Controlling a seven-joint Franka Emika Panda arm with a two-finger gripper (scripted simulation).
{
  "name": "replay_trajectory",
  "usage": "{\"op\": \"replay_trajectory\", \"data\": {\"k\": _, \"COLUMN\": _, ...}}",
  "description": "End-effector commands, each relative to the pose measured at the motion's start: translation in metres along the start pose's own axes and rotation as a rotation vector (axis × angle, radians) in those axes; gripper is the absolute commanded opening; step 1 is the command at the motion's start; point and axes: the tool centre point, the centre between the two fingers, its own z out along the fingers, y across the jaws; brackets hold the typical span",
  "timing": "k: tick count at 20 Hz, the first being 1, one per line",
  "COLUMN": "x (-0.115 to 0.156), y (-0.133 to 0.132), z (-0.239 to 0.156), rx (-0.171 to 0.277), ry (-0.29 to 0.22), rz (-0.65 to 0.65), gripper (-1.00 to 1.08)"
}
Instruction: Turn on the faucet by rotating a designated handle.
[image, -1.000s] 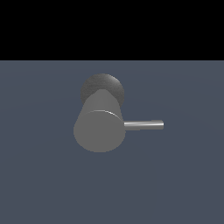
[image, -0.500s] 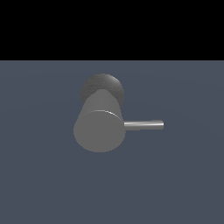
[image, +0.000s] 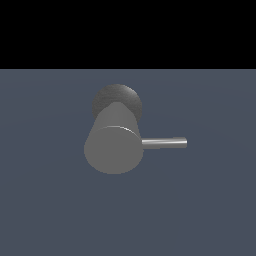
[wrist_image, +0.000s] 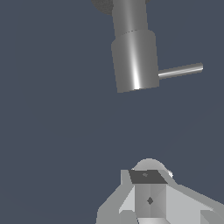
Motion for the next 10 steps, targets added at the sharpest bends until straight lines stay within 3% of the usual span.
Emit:
{"op": "replay_trajectory", "data": {"k": 1, "x": 0.007, "y": -0.004, "z": 0.013, "rx": 0.061, "ry": -0.035, "rz": 0.023, "gripper": -1.0}}
{"op": "replay_trajectory", "data": {"k": 10, "x": 0.026, "y": -0.013, "z": 0.047, "rx": 0.25, "ry": -0.124, "rz": 0.101, "gripper": -1.0}}
